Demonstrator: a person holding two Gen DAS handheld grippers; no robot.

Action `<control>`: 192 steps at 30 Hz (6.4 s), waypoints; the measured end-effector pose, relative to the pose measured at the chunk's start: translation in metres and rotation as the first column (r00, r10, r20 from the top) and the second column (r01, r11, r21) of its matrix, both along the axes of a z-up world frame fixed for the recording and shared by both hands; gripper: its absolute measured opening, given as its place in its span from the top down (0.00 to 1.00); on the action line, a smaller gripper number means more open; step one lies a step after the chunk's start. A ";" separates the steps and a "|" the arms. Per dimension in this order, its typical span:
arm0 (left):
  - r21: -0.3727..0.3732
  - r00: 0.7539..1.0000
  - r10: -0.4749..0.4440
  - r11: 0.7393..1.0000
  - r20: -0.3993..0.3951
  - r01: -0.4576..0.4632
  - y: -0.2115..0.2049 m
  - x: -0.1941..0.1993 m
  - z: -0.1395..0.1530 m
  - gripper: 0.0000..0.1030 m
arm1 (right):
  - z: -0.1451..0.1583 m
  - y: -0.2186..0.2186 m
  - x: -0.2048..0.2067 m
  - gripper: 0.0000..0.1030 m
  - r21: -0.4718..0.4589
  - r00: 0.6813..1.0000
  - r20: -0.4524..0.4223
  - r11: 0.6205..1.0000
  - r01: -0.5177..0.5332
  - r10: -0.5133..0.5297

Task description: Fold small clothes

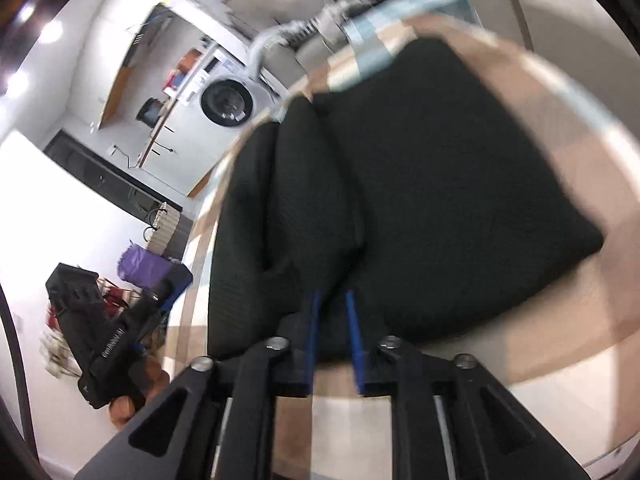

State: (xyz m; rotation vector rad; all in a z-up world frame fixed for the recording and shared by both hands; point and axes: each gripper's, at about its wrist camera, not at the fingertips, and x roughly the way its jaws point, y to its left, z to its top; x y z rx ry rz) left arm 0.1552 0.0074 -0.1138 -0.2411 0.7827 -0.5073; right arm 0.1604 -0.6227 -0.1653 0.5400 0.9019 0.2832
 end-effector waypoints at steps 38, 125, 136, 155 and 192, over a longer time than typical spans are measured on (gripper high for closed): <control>0.015 0.998 0.003 1.000 -0.055 -0.002 0.001 -0.007 -0.007 0.43 | 0.027 0.014 0.005 0.96 -0.238 0.854 0.210 0.872 -0.428 0.476; 0.118 0.993 -0.024 0.992 -0.116 0.038 0.011 -0.010 -0.026 0.34 | -0.023 0.008 0.077 0.81 -0.115 0.992 -0.044 0.986 -0.122 0.118; 0.109 0.994 -0.057 0.992 -0.098 0.067 -0.004 0.000 -0.017 0.34 | -0.019 -0.004 0.055 0.89 -0.219 0.997 -0.070 0.975 -0.045 0.031; 0.116 0.992 -0.083 0.989 -0.098 0.094 -0.010 -0.005 -0.017 0.34 | -0.007 0.029 0.140 0.92 -0.044 0.995 -0.076 0.997 -0.070 0.066; 0.153 0.979 -0.171 0.971 -0.107 0.186 -0.020 -0.031 -0.020 0.34 | -0.003 0.011 0.007 0.56 -0.148 0.967 0.002 0.956 -0.252 0.255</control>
